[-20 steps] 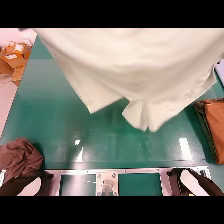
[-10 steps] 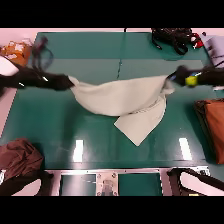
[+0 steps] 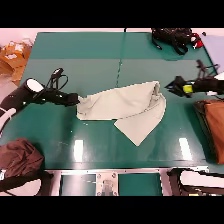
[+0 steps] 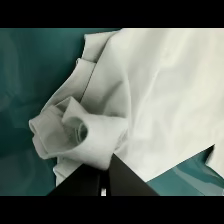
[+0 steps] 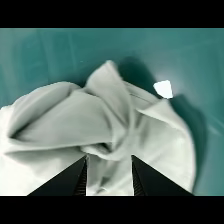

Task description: Fold the shirts.

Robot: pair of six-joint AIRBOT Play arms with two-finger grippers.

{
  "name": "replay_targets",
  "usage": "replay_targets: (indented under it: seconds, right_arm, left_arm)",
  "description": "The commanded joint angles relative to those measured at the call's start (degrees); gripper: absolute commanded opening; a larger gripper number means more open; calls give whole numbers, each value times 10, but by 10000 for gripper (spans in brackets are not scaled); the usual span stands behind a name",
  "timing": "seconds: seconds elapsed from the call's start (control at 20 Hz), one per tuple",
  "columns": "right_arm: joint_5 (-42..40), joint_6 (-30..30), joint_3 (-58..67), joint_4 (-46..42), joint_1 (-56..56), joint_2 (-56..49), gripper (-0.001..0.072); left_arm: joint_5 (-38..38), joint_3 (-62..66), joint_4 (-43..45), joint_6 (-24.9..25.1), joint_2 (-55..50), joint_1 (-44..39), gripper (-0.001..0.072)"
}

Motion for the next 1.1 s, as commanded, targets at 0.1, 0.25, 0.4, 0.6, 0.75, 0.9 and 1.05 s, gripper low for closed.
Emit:
replay_targets:
  seconds: [0.1, 0.25, 0.4, 0.6, 0.75, 0.9, 1.05]
  right_arm:
    - [52, 6, -114, -52, -109, 68, 490]
    - [12, -9, -214, -20, -89, 65, 491]
    - [-64, -21, -270, 20, -31, 51, 488]
    - [-114, -39, -257, 47, 31, 6, 62]
    - [-115, -45, -240, 49, 42, 3, 14]
    - [-115, -47, -233, 49, 42, 3, 13]
    - [-115, -47, -233, 49, 42, 3, 13]
  left_arm:
    - [1, -3, 14, 2, -4, 0, 22]
    - [0, -3, 15, 2, -4, 0, 22]
    - [0, -3, 15, 2, -4, 0, 22]
    - [-23, 7, 45, -10, -4, 11, 25]
    - [-121, 45, 47, -24, -4, 72, 544]
    - [-226, 56, 46, -37, -4, 137, 545]
    - [-227, -1, 28, -38, -4, 131, 545]
